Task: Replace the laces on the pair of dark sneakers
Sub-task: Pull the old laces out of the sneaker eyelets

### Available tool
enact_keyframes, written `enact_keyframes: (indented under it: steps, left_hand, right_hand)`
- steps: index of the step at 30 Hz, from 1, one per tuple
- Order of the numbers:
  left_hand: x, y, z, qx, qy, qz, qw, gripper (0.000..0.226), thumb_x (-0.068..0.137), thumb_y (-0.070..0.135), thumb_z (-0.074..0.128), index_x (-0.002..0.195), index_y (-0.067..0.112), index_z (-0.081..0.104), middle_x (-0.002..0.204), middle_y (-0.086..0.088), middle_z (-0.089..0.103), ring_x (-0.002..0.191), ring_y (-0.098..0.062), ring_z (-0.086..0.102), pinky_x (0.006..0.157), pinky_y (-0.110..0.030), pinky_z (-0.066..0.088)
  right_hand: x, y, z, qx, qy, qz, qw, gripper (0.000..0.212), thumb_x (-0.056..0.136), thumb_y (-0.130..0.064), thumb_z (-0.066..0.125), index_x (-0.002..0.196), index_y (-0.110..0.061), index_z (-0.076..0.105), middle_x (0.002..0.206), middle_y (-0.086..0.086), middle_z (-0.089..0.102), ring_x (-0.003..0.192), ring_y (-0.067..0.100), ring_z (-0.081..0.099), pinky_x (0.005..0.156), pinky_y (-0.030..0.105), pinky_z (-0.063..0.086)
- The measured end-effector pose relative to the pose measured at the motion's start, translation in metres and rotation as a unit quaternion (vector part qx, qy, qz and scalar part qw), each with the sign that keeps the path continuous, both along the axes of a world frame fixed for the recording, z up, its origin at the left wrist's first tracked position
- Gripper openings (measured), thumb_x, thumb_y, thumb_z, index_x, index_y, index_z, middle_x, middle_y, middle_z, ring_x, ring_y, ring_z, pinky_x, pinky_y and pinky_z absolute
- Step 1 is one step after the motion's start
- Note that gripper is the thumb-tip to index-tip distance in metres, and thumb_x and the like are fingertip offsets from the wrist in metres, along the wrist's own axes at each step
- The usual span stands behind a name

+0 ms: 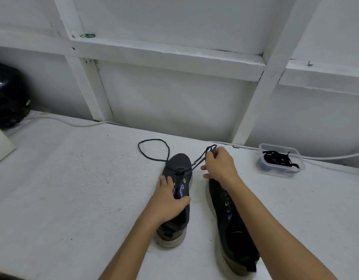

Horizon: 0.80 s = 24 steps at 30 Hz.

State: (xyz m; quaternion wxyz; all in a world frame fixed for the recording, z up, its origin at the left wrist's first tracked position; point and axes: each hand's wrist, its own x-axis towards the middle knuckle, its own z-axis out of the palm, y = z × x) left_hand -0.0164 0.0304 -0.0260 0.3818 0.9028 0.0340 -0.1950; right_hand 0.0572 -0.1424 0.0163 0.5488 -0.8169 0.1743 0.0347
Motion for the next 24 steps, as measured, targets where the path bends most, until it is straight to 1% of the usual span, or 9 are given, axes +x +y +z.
enact_keyframes:
  steps: [2, 5, 8, 11, 13, 15, 18, 22, 24]
  left_hand:
    - [0.000, 0.001, 0.000, -0.001, 0.000, 0.000, 1.000, 0.102, 0.090, 0.051, 0.061, 0.161, 0.015, -0.003, 0.168, 0.002, -0.012, 0.155, -0.013, 0.000, 0.123, -0.034, 0.014]
    - [0.000, 0.002, 0.000, -0.003, -0.003, -0.002, 1.000, 0.099, 0.089, 0.051, 0.060, 0.161, 0.016, 0.001, 0.169, 0.002, -0.008, 0.155, -0.014, 0.002, 0.124, -0.037, 0.017]
    - [0.001, 0.001, 0.001, -0.001, -0.001, -0.004, 1.000, 0.098, 0.089, 0.051, 0.060, 0.161, 0.016, 0.004, 0.169, 0.000, -0.004, 0.155, -0.015, 0.004, 0.124, -0.039, 0.019]
    - [0.000, 0.002, 0.002, -0.002, 0.006, -0.003, 1.000, 0.102, 0.089, 0.051, 0.060, 0.161, 0.016, -0.003, 0.168, 0.000, -0.011, 0.155, -0.014, -0.002, 0.124, -0.035, 0.013]
    - [0.000, 0.001, 0.003, -0.008, 0.007, -0.002, 1.000, 0.103, 0.089, 0.051, 0.061, 0.161, 0.016, -0.004, 0.168, 0.000, -0.012, 0.155, -0.013, -0.003, 0.125, -0.036, 0.013]
    - [-0.001, 0.001, 0.004, -0.007, 0.007, -0.001, 1.000, 0.103, 0.089, 0.050, 0.061, 0.161, 0.015, -0.004, 0.168, 0.000, -0.012, 0.155, -0.014, -0.002, 0.125, -0.036, 0.014]
    - [-0.001, 0.000, 0.005, -0.005, 0.011, -0.002, 1.000, 0.104, 0.090, 0.053, 0.061, 0.160, 0.014, -0.005, 0.168, -0.001, -0.013, 0.155, -0.014, -0.002, 0.125, -0.037, 0.013]
    - [-0.001, 0.005, 0.008, -0.020, 0.023, -0.005, 1.000, 0.115, 0.080, 0.075, 0.059, 0.161, 0.020, -0.002, 0.168, 0.005, -0.010, 0.155, -0.013, 0.001, 0.122, -0.037, 0.013]
    - [0.001, 0.014, 0.010, -0.047, 0.036, 0.004, 0.998, 0.117, 0.069, 0.089, 0.054, 0.161, 0.029, 0.011, 0.167, 0.014, 0.002, 0.153, -0.012, 0.012, 0.123, -0.038, 0.016]
  right_hand:
    - [-0.004, -0.001, -0.001, -0.018, 0.043, 0.030, 0.998, 0.021, 0.103, -0.031, 0.051, 0.103, -0.011, 0.056, 0.098, 0.007, 0.066, 0.079, 0.018, 0.074, 0.052, 0.030, 0.061]
    - [-0.012, 0.003, -0.006, -0.035, 0.110, 0.151, 0.982, 0.037, 0.093, -0.047, 0.068, 0.096, -0.010, 0.068, 0.088, 0.005, 0.073, 0.069, 0.013, 0.075, 0.052, 0.027, 0.058]
    - [-0.016, 0.013, -0.013, -0.024, 0.093, 0.175, 0.980, 0.029, 0.090, -0.035, 0.075, 0.089, -0.007, 0.071, 0.085, 0.004, 0.075, 0.072, 0.011, 0.075, 0.054, 0.028, 0.060]
    - [-0.014, 0.020, -0.014, -0.043, 0.086, 0.179, 0.979, 0.023, 0.097, -0.025, 0.067, 0.084, -0.006, 0.066, 0.089, 0.009, 0.075, 0.078, 0.018, 0.076, 0.063, 0.035, 0.064]
    - [-0.012, 0.021, -0.012, -0.036, 0.089, 0.186, 0.978, 0.019, 0.102, -0.022, 0.053, 0.093, -0.006, 0.059, 0.094, 0.012, 0.074, 0.079, 0.021, 0.077, 0.068, 0.038, 0.065]
    - [-0.011, 0.017, -0.007, 0.004, 0.089, 0.156, 0.984, 0.015, 0.104, -0.022, 0.042, 0.102, -0.011, 0.052, 0.096, 0.012, 0.073, 0.076, 0.020, 0.077, 0.063, 0.037, 0.064]
    - [-0.008, 0.008, -0.002, 0.015, 0.101, 0.118, 0.988, 0.017, 0.106, -0.026, 0.045, 0.111, -0.012, 0.053, 0.093, 0.011, 0.074, 0.071, 0.018, 0.077, 0.059, 0.039, 0.064]
    - [-0.012, 0.000, 0.003, -0.108, 0.106, 0.120, 0.981, 0.038, 0.102, -0.037, 0.056, 0.130, -0.011, 0.054, 0.097, 0.004, 0.070, 0.071, 0.020, 0.076, 0.062, 0.035, 0.064]
    - [-0.019, -0.001, 0.005, -0.168, 0.098, 0.141, 0.971, 0.039, 0.101, -0.041, 0.055, 0.123, -0.010, 0.060, 0.103, 0.007, 0.071, 0.072, 0.021, 0.075, 0.069, 0.036, 0.064]
